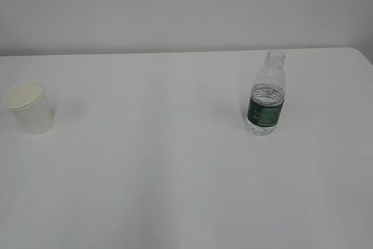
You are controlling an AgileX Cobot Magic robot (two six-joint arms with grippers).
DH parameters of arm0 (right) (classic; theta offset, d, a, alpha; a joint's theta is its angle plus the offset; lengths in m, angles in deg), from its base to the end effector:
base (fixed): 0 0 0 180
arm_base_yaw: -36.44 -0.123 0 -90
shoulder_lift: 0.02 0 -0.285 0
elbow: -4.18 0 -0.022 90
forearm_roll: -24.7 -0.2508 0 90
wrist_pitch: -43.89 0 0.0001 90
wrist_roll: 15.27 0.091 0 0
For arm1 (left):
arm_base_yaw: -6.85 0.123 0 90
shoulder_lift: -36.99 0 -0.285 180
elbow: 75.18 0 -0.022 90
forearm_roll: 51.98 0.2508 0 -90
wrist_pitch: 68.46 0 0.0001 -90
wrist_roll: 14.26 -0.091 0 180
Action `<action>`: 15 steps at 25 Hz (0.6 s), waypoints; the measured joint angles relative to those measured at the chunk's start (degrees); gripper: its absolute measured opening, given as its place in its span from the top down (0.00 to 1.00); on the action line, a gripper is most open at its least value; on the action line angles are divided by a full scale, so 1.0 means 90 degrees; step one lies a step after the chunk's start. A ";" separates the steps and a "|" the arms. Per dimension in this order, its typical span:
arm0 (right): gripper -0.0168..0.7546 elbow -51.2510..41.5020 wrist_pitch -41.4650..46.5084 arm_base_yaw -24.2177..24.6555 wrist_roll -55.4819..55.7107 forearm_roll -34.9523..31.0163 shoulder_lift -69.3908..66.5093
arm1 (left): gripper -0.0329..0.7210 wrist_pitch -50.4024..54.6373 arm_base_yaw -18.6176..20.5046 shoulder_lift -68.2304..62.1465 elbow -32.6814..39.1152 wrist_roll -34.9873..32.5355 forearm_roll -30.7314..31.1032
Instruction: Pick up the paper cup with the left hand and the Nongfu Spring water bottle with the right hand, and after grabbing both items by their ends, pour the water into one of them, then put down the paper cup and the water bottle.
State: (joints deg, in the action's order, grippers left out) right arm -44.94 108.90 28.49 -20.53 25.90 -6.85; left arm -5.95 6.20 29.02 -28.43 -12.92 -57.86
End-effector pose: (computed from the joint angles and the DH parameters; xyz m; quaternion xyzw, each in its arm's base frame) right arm -0.0092 -0.0030 0.2687 -0.0993 0.8645 0.0011 0.4928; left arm -0.0097 -0.0082 0.2840 -0.0016 0.8526 -0.0602 0.5191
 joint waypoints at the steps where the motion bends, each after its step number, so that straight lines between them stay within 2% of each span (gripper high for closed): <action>1: 0.21 0.0000 0.0000 0.0000 0.0000 0.0000 0.0000 | 0.26 0.0000 0.0000 0.0000 0.0000 0.0000 0.0000; 15: 0.21 0.0000 0.0000 0.0000 0.0000 0.0000 0.0000 | 0.26 0.0000 0.0000 0.0000 0.0000 0.0000 0.0000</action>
State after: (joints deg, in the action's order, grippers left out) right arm -44.94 108.90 28.49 -20.53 25.90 -6.85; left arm -5.95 6.20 29.02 -28.43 -12.92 -57.86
